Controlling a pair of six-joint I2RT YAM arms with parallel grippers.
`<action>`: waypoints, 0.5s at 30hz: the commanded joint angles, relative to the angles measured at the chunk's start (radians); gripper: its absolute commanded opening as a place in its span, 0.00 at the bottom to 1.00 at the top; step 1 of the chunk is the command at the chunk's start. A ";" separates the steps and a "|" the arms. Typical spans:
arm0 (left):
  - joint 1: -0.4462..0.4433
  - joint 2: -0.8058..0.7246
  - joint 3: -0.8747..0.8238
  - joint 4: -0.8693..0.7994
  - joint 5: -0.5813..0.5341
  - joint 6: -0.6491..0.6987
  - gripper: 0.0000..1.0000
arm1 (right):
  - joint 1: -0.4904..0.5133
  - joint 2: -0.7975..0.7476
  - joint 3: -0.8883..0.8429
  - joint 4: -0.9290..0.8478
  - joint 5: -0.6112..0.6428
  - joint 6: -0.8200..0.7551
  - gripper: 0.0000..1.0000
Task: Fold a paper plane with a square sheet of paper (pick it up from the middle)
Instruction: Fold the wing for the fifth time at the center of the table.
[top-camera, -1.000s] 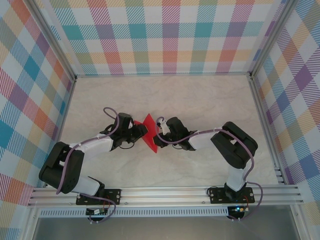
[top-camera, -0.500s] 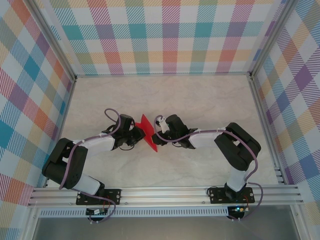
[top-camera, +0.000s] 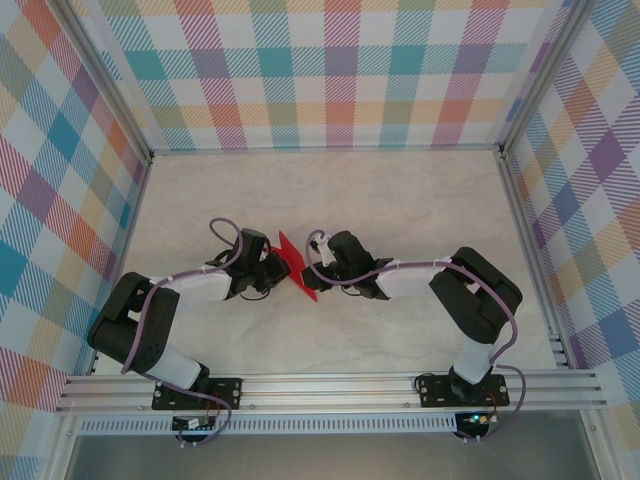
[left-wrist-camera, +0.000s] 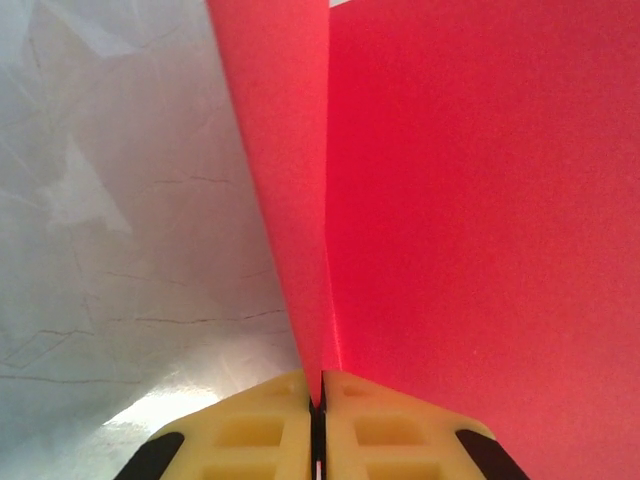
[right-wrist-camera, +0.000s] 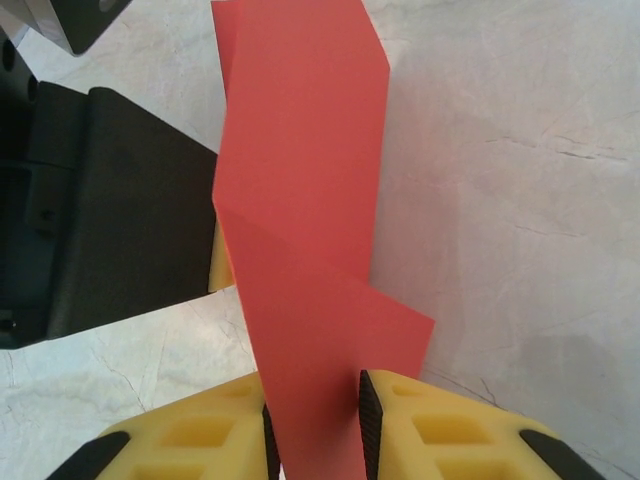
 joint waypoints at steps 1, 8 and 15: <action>0.007 0.006 0.006 0.031 0.015 -0.009 0.10 | 0.008 -0.011 0.035 0.013 0.027 0.025 0.28; 0.007 0.006 0.001 0.046 0.029 -0.019 0.10 | 0.014 0.010 0.053 0.012 0.087 0.020 0.29; 0.007 0.016 -0.002 0.066 0.042 -0.027 0.11 | 0.016 0.004 0.061 -0.014 0.116 -0.026 0.15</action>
